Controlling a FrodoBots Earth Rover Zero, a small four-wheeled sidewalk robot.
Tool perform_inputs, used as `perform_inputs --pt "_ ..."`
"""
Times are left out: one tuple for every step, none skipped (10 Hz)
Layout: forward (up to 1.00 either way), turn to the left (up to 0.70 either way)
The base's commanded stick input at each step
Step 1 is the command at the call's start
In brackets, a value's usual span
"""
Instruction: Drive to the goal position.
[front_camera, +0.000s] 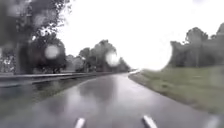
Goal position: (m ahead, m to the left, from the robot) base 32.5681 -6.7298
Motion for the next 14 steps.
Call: perform_inputs --pt "1.0 0.0" --pt "1.0 0.0" --pt "1.0 0.0" --pt "1.0 0.0" --pt "1.0 0.0" --pt "1.0 0.0" --pt "1.0 0.0" --pt "1.0 0.0" --pt "1.0 0.0" --pt "1.0 0.0" --pt "1.0 0.0" --pt "1.0 0.0" --pt "1.0 0.0" --pt "1.0 0.0"
